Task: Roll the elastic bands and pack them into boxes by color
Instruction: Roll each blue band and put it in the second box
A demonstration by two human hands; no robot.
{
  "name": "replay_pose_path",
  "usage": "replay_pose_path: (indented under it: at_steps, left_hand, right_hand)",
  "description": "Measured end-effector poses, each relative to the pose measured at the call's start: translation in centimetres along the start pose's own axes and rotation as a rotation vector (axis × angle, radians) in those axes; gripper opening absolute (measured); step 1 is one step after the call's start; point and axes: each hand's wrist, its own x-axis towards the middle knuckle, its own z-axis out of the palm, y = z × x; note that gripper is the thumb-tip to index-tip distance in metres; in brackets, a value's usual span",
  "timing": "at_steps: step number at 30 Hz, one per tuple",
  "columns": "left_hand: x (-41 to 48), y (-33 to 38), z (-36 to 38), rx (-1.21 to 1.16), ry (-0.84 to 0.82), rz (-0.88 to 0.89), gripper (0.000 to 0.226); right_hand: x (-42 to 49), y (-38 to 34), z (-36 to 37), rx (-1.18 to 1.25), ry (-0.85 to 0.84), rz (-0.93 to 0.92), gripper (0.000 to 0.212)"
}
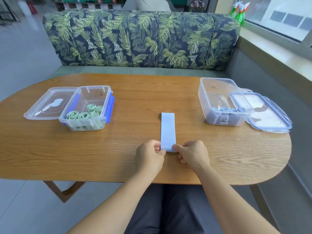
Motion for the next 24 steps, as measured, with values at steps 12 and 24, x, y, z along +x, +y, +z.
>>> replay_pose_path:
  at_steps: [12, 24]
  left_hand:
    - [2.2, 0.7, -0.1, 0.072, -0.059, -0.118, 0.014]
    - [4.3, 1.8, -0.7, 0.085, -0.15, -0.184, 0.018]
  right_hand:
    - [0.9, -0.7, -0.2, -0.005, -0.024, 0.011, 0.035]
    - [0.0, 0.5, 0.3, 0.114, 0.027, -0.037, 0.024]
